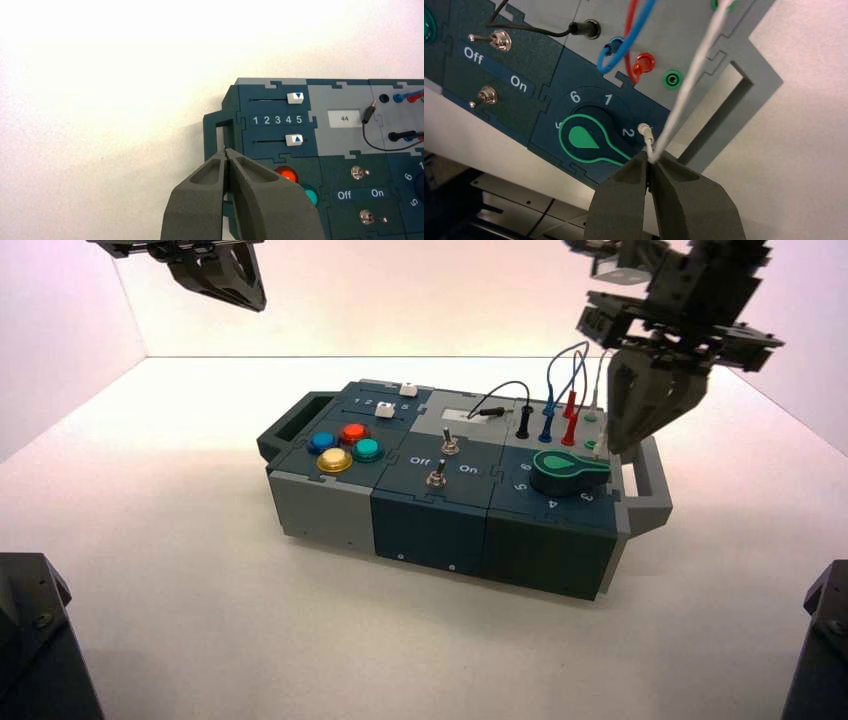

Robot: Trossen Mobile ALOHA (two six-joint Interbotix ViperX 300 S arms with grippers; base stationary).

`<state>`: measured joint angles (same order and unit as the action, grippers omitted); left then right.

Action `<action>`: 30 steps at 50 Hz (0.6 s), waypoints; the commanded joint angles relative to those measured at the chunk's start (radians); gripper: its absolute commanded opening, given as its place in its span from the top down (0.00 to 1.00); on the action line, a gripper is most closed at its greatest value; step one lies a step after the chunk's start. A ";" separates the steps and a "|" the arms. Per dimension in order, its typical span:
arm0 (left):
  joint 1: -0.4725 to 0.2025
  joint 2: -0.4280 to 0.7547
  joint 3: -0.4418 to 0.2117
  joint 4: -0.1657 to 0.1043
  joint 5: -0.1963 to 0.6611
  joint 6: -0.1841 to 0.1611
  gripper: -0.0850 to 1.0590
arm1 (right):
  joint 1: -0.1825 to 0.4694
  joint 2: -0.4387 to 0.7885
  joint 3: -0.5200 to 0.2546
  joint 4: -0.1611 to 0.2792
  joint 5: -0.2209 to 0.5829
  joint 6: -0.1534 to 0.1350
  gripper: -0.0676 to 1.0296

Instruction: Turn the knob to position 5.

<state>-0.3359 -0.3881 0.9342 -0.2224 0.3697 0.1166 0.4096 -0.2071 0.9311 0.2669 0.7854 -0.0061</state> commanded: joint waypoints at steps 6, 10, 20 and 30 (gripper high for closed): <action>-0.008 -0.008 -0.031 0.002 -0.009 0.002 0.95 | 0.035 0.046 -0.049 0.012 -0.012 -0.003 0.96; -0.008 -0.008 -0.031 0.003 -0.009 0.002 0.95 | 0.037 0.049 -0.048 0.012 -0.012 -0.003 0.96; -0.008 -0.008 -0.034 0.002 -0.009 0.002 0.95 | 0.037 0.037 -0.031 0.015 -0.002 -0.003 0.96; -0.008 -0.003 -0.041 0.002 -0.009 0.002 0.95 | 0.055 0.037 -0.011 0.015 0.011 -0.006 0.96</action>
<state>-0.3359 -0.3866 0.9250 -0.2209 0.3697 0.1166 0.4464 -0.1534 0.9235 0.2777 0.7931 -0.0092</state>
